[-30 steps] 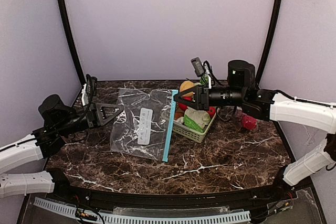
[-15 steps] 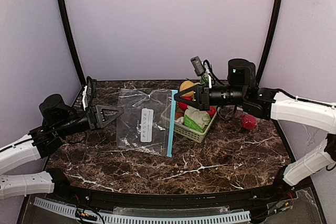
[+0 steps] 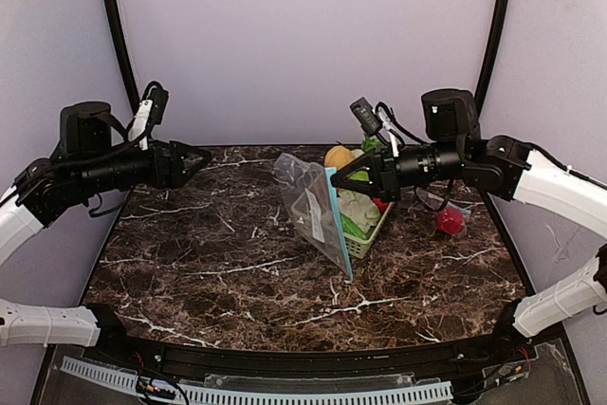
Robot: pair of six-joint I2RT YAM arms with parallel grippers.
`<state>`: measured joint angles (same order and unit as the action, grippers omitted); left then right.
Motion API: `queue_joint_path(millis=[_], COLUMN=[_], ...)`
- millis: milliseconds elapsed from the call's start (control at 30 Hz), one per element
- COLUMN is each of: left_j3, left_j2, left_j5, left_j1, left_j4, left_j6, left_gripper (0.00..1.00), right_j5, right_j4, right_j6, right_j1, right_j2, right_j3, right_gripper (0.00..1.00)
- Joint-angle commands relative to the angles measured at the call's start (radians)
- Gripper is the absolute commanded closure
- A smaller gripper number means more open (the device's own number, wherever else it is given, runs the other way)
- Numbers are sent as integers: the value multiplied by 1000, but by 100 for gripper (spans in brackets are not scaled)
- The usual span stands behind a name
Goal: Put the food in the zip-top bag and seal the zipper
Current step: Pass from the left arm to the right
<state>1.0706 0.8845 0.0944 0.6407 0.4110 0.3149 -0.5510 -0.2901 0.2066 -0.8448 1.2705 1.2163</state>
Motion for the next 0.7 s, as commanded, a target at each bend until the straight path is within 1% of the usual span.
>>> queue_joint_path(millis=[0,100,233,333,533,600,667], left_j3=[76,116,179,211,207,198,193], left_j2=[117,179,270,339,398,409,421], left_j5=[265,356,401,431,498,506,513], left_j1=[21,75,167,232,283,293,300], left_j4=[32,-28,-38,-53,-143,-164,-179], left_j6=[-167,-203,-248,-252,-212,-201,-191], left_gripper=[19,19,19,18,18,21,29], right_j5=[-60,-101,-188,-234,-254,-257,-259], right_j4=[-118,-133,-144,-150,-159,-159,-159], right_j6=[-66,-72,-76,-80,-89,-90,-91], right_j1=[-31,-44,-59,-71,-85,-88,-92], right_j2=[22,39,70,94,128,138,144], right_j3=[47,63,90,112,130,131,133], right_gripper=[100,100,100,100,100,100,100])
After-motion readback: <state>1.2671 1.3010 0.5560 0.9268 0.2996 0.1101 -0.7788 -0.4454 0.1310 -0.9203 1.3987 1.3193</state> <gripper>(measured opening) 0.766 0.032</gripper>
